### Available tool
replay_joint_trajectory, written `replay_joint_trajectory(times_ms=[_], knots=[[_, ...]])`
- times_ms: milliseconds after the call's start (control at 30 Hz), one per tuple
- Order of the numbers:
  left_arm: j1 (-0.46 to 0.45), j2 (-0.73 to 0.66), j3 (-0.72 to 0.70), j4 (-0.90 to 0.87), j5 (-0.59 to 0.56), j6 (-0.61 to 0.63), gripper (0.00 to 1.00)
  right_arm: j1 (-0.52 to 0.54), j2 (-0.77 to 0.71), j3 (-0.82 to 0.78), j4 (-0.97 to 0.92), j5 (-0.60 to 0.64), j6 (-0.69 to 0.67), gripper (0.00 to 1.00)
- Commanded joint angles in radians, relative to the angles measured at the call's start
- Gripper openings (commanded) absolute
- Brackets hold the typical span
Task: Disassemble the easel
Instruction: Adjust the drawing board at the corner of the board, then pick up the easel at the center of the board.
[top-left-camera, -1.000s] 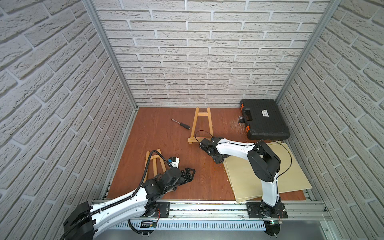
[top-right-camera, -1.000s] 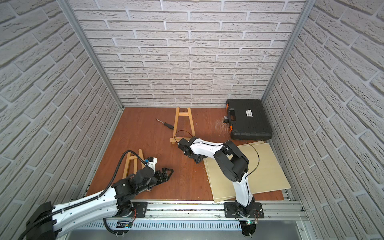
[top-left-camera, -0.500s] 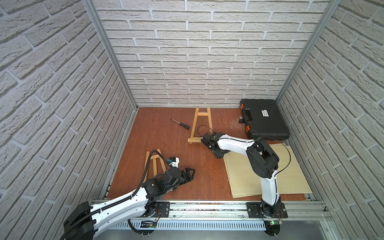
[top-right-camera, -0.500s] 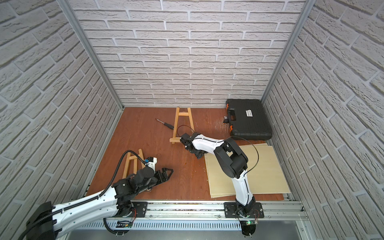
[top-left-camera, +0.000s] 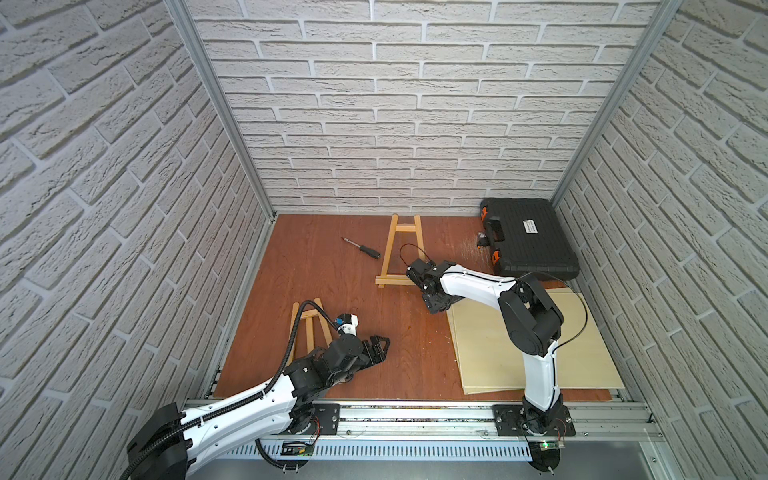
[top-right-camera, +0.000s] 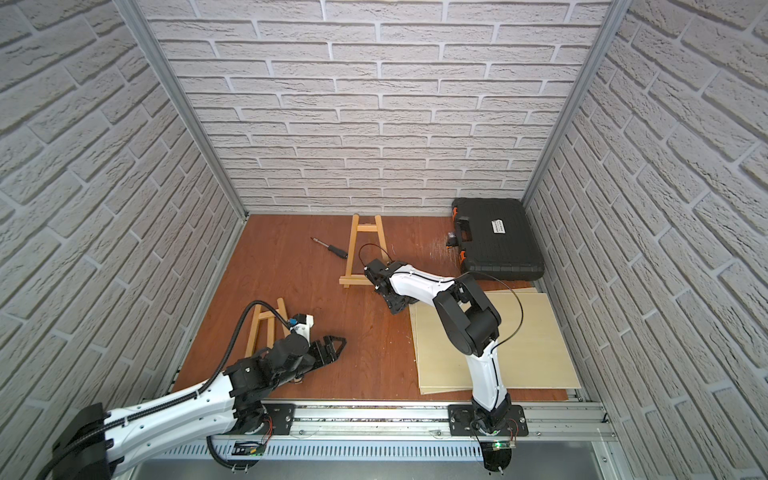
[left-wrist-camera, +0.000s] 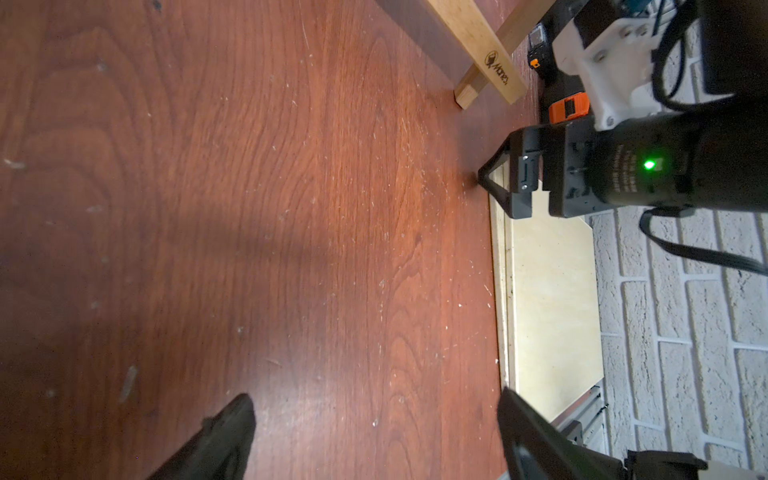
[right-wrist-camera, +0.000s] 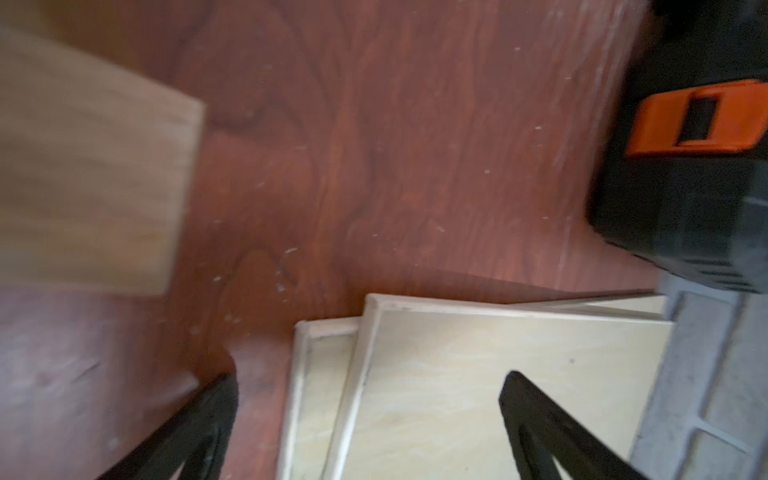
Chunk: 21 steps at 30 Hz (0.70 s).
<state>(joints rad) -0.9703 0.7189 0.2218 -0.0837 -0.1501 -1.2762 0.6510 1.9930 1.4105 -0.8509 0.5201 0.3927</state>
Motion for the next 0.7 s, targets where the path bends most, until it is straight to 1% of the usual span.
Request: replay_joint_trajectory(times_ms=[0, 67, 100, 233, 367, 467, 500, 567, 667], knots=[[0.011, -0.009, 0.01, -0.033, -0.02, 0.04, 0.92, 0.004, -0.151, -0.034, 0.137, -0.245, -0.044, 0.99], [0.024, -0.009, 0.03, -0.062, -0.018, 0.069, 0.92, 0.003, -0.201, -0.039, 0.19, -0.313, -0.058, 0.98], [0.033, -0.008, 0.04, -0.074, -0.017, 0.081, 0.92, 0.002, -0.213, -0.033, 0.201, -0.327, -0.06, 0.97], [0.101, -0.012, 0.066, -0.103, 0.016, 0.135, 0.93, -0.002, -0.209, 0.017, 0.257, -0.347, -0.067, 0.93], [0.199, -0.012, 0.093, -0.116, 0.069, 0.2, 0.93, -0.007, -0.161, 0.061, 0.33, -0.29, -0.049, 0.89], [0.264, -0.001, 0.128, -0.129, 0.109, 0.252, 0.94, -0.015, -0.131, 0.063, 0.413, -0.273, -0.024, 0.86], [0.278, -0.001, 0.139, -0.13, 0.121, 0.264, 0.94, -0.017, -0.12, 0.066, 0.43, -0.26, -0.02, 0.85], [0.304, 0.043, 0.161, -0.128, 0.144, 0.29, 0.94, -0.019, -0.093, 0.082, 0.454, -0.237, -0.012, 0.83], [0.323, 0.074, 0.186, -0.121, 0.163, 0.314, 0.94, -0.026, -0.061, 0.104, 0.461, -0.196, -0.001, 0.82]])
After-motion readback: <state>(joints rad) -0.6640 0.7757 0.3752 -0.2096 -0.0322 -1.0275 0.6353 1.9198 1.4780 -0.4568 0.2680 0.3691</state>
